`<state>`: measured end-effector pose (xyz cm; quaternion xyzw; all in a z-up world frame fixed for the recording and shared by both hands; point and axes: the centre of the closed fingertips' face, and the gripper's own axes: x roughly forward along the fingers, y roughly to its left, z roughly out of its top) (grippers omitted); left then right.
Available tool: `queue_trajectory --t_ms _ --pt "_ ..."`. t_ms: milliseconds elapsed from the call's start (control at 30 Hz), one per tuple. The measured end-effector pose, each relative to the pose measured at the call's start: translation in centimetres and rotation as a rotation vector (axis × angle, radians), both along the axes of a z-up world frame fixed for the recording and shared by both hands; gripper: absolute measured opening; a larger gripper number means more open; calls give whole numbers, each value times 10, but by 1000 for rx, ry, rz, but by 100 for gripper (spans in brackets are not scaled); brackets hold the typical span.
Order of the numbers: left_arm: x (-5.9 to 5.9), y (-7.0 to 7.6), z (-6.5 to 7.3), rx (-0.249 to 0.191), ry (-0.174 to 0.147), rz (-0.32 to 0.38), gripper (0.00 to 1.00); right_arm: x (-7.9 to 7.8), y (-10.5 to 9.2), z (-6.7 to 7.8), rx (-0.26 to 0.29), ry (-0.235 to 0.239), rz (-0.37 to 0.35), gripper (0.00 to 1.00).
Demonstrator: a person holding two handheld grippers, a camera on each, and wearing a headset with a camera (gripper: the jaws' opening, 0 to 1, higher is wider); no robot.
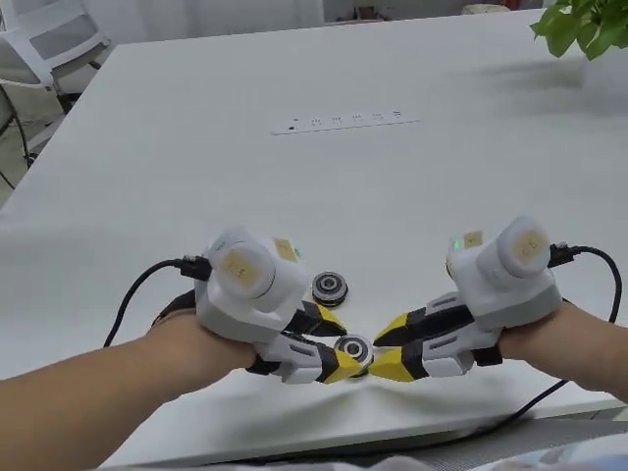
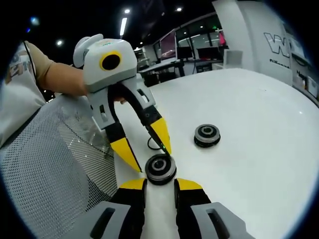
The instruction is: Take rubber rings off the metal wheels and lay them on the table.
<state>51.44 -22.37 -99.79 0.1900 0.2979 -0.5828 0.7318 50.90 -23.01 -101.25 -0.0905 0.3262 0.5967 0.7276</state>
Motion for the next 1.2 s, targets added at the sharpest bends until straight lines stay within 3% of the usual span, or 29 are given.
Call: queue_trajectory --t_ms 267,367,667,700,733,1200 --pt "0 -3 -4 10 -22 -12 20 0 1 0 -1 -2 2 19" --pt "0 -4 -3 14 -49 -16 19 0 1 1 2 -6 0 19" --pt "2 -1 -2 5 -61 16 15 -1 4 1 1 -21 11 21" --pt "4 0 -2 11 -83 6 14 0 5 1 2 -25 9 21" --pt "2 -1 -2 8 -73 8 14 0 5 0 0 -27 9 21" --pt "0 0 -1 -1 -78 13 14 0 9 -6 -30 -68 42 22"
